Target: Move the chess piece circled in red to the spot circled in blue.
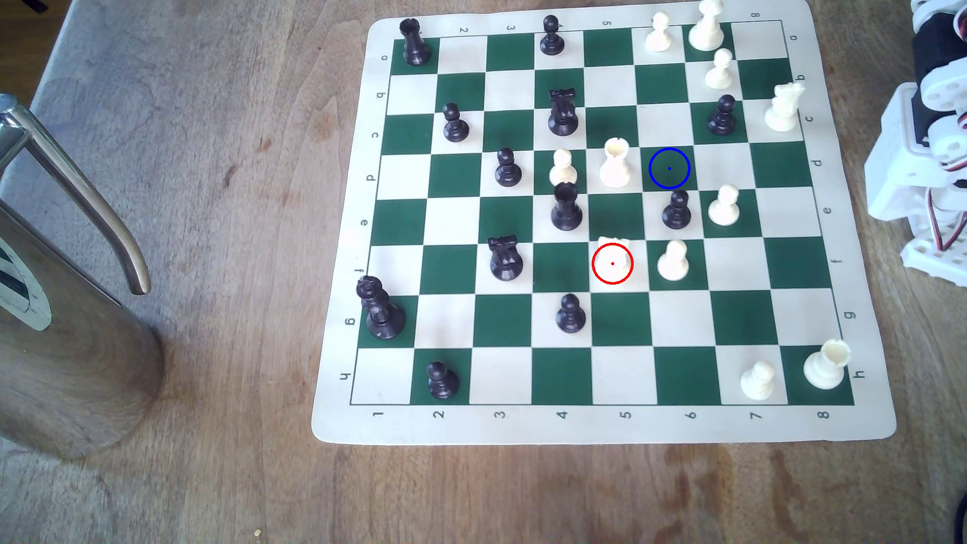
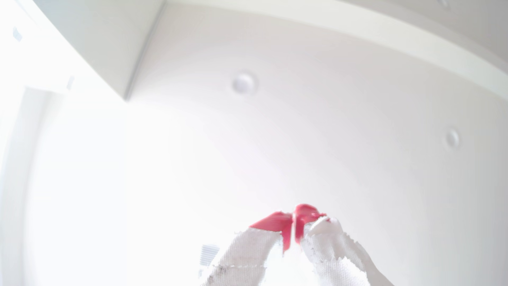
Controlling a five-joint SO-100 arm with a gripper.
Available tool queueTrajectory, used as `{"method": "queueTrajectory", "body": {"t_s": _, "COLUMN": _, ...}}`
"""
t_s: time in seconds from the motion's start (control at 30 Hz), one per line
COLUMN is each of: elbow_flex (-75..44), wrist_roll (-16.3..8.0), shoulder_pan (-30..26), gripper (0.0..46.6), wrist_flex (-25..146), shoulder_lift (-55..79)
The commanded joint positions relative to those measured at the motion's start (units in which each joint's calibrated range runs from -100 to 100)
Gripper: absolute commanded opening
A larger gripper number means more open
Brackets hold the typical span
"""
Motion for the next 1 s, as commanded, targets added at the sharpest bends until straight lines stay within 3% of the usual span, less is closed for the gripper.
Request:
{"method": "queueTrajectory", "body": {"t_s": 0.0, "elbow_flex": 1.2, "wrist_roll": -2.9, "shoulder_pan": -3.1, "gripper": 2.2, "wrist_flex": -0.9, "shoulder_lift": -0.3}}
{"method": "queueTrajectory", "body": {"t_s": 0.3, "elbow_flex": -0.7, "wrist_roll": -3.1, "shoulder_pan": -3.4, "gripper": 3.6, "wrist_flex": 13.9, "shoulder_lift": -0.3}}
{"method": "queueTrajectory", "body": {"t_s": 0.4, "elbow_flex": -4.9, "wrist_roll": -2.8, "shoulder_pan": -3.4, "gripper": 9.2, "wrist_flex": 26.5, "shoulder_lift": -0.3}}
{"method": "queueTrajectory", "body": {"t_s": 0.73, "elbow_flex": -9.3, "wrist_roll": -2.0, "shoulder_pan": -3.9, "gripper": 12.2, "wrist_flex": 54.1, "shoulder_lift": -0.3}}
{"method": "queueTrajectory", "body": {"t_s": 0.87, "elbow_flex": -10.9, "wrist_roll": -0.2, "shoulder_pan": -3.5, "gripper": 11.0, "wrist_flex": 62.5, "shoulder_lift": -0.2}}
{"method": "queueTrajectory", "body": {"t_s": 0.9, "elbow_flex": -11.2, "wrist_roll": 0.2, "shoulder_pan": -3.5, "gripper": 11.4, "wrist_flex": 63.7, "shoulder_lift": -0.2}}
{"method": "queueTrajectory", "body": {"t_s": 0.93, "elbow_flex": -12.3, "wrist_roll": 0.8, "shoulder_pan": -3.6, "gripper": 14.7, "wrist_flex": 70.0, "shoulder_lift": -0.2}}
{"method": "queueTrajectory", "body": {"t_s": 0.97, "elbow_flex": -13.1, "wrist_roll": 1.6, "shoulder_pan": -3.8, "gripper": 14.2, "wrist_flex": 74.6, "shoulder_lift": -0.2}}
